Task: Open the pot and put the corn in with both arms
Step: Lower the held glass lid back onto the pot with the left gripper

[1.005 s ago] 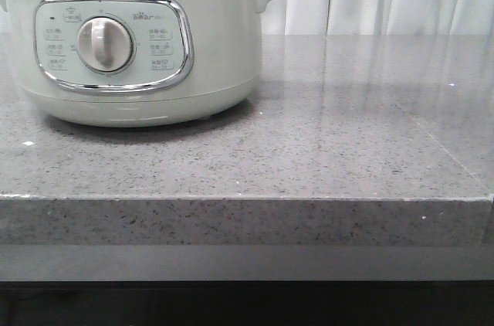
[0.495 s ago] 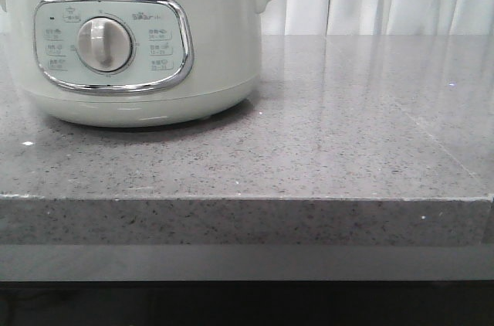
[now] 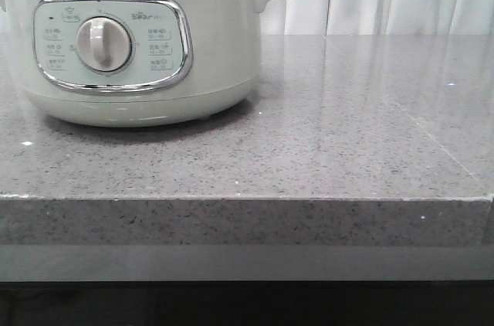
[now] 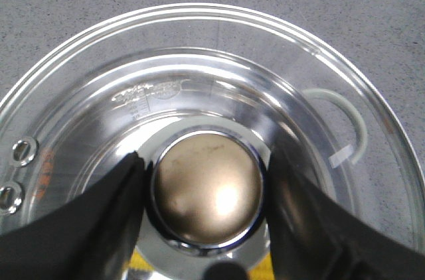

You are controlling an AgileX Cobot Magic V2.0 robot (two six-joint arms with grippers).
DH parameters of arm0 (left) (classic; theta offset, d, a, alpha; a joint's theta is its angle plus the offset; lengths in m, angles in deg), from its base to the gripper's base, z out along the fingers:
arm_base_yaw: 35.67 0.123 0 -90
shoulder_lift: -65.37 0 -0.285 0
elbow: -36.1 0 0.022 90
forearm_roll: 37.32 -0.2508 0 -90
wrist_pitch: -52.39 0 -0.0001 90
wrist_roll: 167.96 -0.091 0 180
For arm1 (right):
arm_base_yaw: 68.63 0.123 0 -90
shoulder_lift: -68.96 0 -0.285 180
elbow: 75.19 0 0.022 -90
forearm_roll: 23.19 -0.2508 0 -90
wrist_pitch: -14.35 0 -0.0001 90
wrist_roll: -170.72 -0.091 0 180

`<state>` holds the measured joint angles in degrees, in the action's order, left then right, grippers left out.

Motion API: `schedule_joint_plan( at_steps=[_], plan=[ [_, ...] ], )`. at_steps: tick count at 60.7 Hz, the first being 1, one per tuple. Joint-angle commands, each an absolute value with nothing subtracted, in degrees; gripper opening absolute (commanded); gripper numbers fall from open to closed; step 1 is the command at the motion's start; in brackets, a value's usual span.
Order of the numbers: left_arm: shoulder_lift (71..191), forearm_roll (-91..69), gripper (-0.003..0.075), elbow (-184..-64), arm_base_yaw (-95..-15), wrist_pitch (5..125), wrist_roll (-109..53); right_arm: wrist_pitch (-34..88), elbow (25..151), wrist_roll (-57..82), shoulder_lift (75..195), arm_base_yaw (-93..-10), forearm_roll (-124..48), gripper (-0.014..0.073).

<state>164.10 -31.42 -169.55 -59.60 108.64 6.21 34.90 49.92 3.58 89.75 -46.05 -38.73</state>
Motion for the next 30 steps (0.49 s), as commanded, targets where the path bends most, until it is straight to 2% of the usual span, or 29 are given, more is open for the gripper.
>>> schedule_joint_plan(
  at_steps=[1, 30],
  plan=[
    [163.78, -30.53, 0.0199, -173.93, -60.04, 104.31, 6.23, 29.12, 49.38, 4.12, 87.78, -46.29, -38.60, -0.0068],
    [166.06, -31.52, 0.0199, -174.28, -60.04, 105.62, 6.23, 27.87, 48.68, 4.12, 86.69, -46.29, -38.60, -0.0068]
  ],
)
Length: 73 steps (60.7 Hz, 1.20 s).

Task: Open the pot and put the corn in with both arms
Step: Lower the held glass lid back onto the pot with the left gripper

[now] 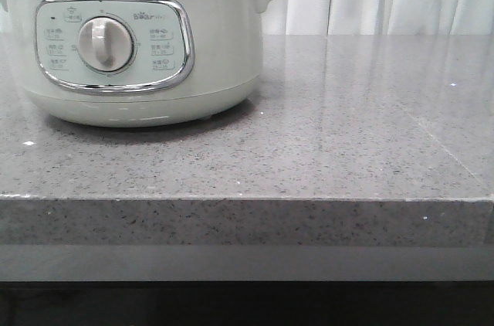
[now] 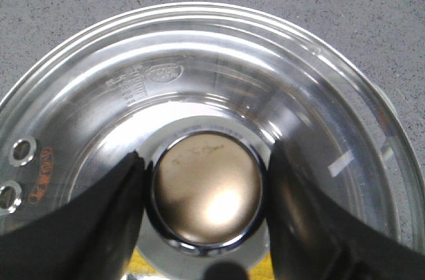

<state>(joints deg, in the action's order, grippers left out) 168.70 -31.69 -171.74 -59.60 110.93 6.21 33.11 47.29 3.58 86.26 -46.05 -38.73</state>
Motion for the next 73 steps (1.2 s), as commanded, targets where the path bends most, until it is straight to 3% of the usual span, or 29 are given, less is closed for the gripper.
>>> schedule_joint_plan(
  at_steps=[1, 37, 58, 73],
  plan=[
    [166.09, -31.77, 0.0199, -174.28, -60.04, 105.76, 6.23, 27.87, 48.68, 4.12, 86.69, -46.29, -38.60, -0.0068],
    [167.08, -31.96, 0.0212, -174.18, -60.04, 106.13, 6.23, 27.63, 48.68, 4.12, 86.69, -46.29, -38.60, -0.0068],
    [167.08, -31.68, 0.0417, -174.51, -60.04, 106.49, 6.23, 27.49, 48.68, 4.12, 86.69, -46.29, -38.60, -0.0068],
    [164.41, -32.26, 0.0424, -177.89, -60.04, 105.93, 6.23, 26.74, 48.68, 4.12, 86.69, -46.29, -38.60, -0.0068]
  ],
)
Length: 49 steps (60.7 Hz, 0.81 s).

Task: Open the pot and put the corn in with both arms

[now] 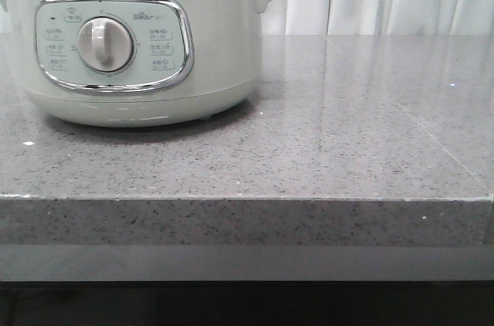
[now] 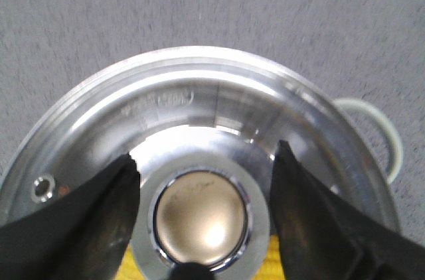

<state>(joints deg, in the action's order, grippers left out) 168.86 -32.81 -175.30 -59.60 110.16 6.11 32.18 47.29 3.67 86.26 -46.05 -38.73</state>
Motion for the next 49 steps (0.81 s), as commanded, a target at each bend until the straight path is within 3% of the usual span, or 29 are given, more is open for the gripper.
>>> schedule_joint_plan(
  at_steps=[1, 11, 32, 49],
  plan=[
    [164.09, -32.26, 0.0424, -177.89, -60.04, 105.76, 6.23, 26.67, 48.68, 4.12, 86.69, -46.29, -38.60, -0.0068],
    [159.62, -32.26, 0.0398, -177.20, -60.04, 105.93, 5.99, 26.65, 48.68, 4.12, 86.69, -46.29, -38.60, -0.0068],
    [145.99, -32.26, -0.0016, -159.92, -60.04, 100.27, 5.99, 26.65, 48.68, 4.12, 86.69, -46.29, -38.60, -0.0068],
    [127.67, -31.87, -0.0018, -135.59, -60.04, 84.10, 5.99, 26.65, 48.68, 4.12, 86.69, -46.29, -38.60, -0.0068]
  ],
)
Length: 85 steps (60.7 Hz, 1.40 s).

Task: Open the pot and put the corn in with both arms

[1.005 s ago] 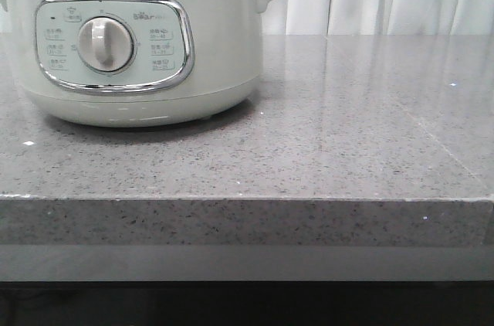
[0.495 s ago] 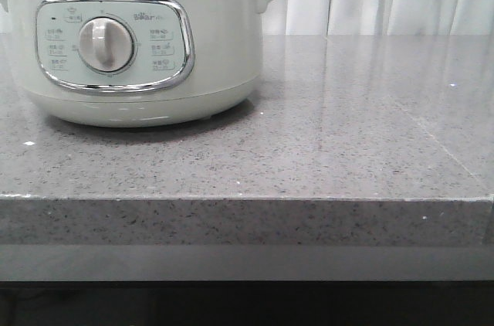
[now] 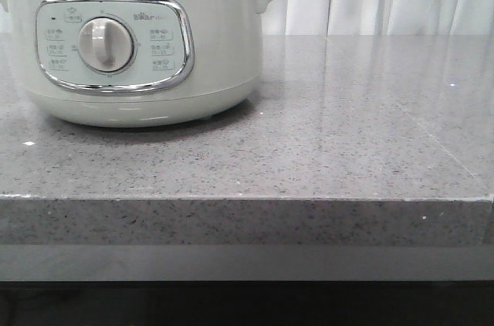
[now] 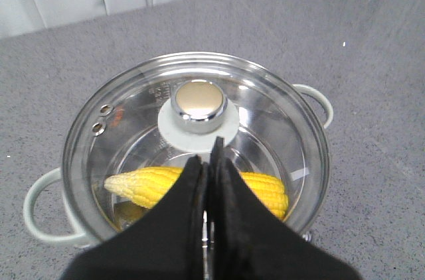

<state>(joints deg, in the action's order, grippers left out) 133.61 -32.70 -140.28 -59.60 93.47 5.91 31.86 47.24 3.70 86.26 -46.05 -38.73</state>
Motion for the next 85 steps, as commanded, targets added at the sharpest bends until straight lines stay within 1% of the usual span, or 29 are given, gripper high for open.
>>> schedule_joint_plan(
  at_steps=[1, 13, 22, 31, 39, 63, 72, 78, 85],
  plan=[
    [126.60, -31.89, -0.0018, -134.28, -60.04, 83.22, 5.99, 26.65, 48.68, 4.12, 86.69, -46.29, -38.60, -0.0068],
    [108.93, -31.75, -0.0018, -115.35, -60.04, 73.65, 5.99, 26.65, 48.68, 4.12, 86.69, -46.29, -38.60, -0.0068],
    [95.79, -31.75, -0.0018, -105.74, -60.04, 72.94, 5.99, 26.65, 48.68, 4.12, 86.69, -46.29, -38.60, -0.0068],
    [86.41, -31.75, -0.0018, -99.90, -60.04, 72.94, 5.99, 26.65, 48.68, 4.12, 86.69, -46.29, -38.60, -0.0068],
    [83.06, -31.75, -0.0018, -96.98, -60.04, 72.94, 5.99, 26.65, 48.68, 4.12, 86.69, -46.29, -38.60, -0.0068],
    [82.93, -31.75, -0.0018, -90.88, -60.04, 72.94, 5.99, 26.65, 48.68, 4.12, 86.69, -46.29, -38.60, -0.0068],
    [82.78, -31.75, -0.0018, -87.07, -59.91, 67.26, 5.99, 26.65, 48.68, 4.12, 86.69, -46.29, -38.60, -0.0068],
    [81.13, -31.75, -0.0018, -83.28, -57.55, 63.13, 5.99, 26.65, 48.68, 4.12, 86.69, -46.29, -38.60, -0.0068],
    [77.33, -31.75, -0.0018, -77.43, -51.81, 58.13, 5.99, 26.65, 48.68, 4.12, 86.69, -46.29, -38.60, -0.0068]
  ],
)
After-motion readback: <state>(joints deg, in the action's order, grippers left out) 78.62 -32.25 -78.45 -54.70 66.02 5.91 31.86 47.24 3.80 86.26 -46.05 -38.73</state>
